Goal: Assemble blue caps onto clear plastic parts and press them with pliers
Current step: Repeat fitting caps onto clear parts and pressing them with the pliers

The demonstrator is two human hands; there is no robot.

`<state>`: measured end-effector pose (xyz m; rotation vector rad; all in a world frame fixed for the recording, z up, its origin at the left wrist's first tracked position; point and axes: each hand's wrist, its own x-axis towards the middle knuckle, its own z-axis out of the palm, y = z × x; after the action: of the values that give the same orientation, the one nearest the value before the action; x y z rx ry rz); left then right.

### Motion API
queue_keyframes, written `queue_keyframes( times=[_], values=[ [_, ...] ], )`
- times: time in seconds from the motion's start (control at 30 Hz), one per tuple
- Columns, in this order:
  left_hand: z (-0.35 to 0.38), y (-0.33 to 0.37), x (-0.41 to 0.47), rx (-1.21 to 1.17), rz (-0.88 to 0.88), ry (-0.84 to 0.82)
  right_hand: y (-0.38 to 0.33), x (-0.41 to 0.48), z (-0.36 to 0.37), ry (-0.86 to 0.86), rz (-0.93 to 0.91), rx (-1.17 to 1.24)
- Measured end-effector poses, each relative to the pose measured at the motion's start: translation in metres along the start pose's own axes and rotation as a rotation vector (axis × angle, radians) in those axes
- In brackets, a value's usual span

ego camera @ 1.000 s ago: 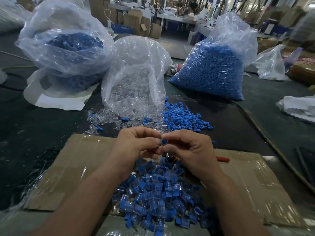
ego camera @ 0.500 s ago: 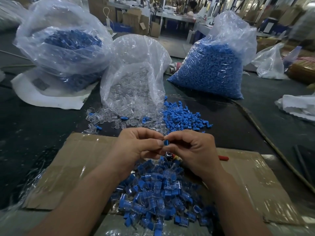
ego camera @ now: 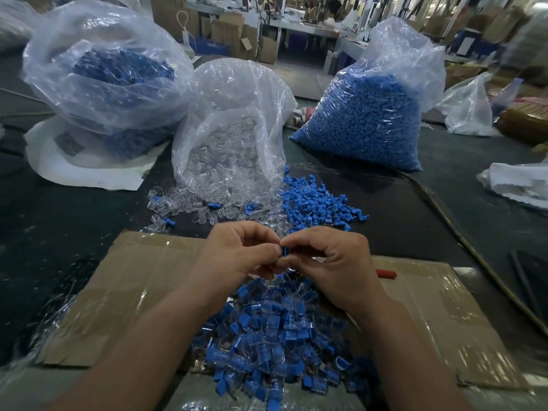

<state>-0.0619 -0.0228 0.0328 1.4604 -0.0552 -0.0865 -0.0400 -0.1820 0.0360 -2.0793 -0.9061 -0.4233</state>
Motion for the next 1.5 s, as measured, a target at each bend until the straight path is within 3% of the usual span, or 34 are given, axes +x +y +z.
queue_keyframes(
  times=[0.07, 0.23, 0.4, 0.5, 0.7, 0.97, 1.33, 1.5],
  values=[
    [0.0, 0.0, 0.001, 0.006, 0.02, 0.003, -0.001, 0.001, -0.003, -0.038, 0.058, 0.016],
    [-0.003, -0.002, 0.003, -0.016, 0.036, 0.064, 0.013, 0.0, -0.033, -0.139, 0.426, -0.064],
    [-0.004, -0.002, 0.004, -0.016, 0.034, 0.096, 0.035, -0.014, -0.061, -0.455, 0.698, -0.251],
    [-0.005, -0.001, 0.004, -0.021, 0.031, 0.107, 0.035, -0.016, -0.059, -0.557, 0.798, -0.198],
    [-0.005, 0.001, 0.003, -0.03, 0.025, 0.117, 0.031, -0.013, -0.047, -0.645, 0.732, -0.334],
    [-0.006, -0.002, 0.005, -0.055, 0.001, 0.134, 0.031, -0.008, -0.045, -0.516, 0.682, -0.362],
    [-0.007, -0.002, 0.005, -0.072, -0.003, 0.143, 0.039, -0.008, -0.039, -0.546, 0.579, -0.459],
    [-0.009, -0.002, 0.005, -0.059, 0.017, 0.133, 0.044, -0.015, -0.052, -0.362, 0.483, -0.361]
  ],
)
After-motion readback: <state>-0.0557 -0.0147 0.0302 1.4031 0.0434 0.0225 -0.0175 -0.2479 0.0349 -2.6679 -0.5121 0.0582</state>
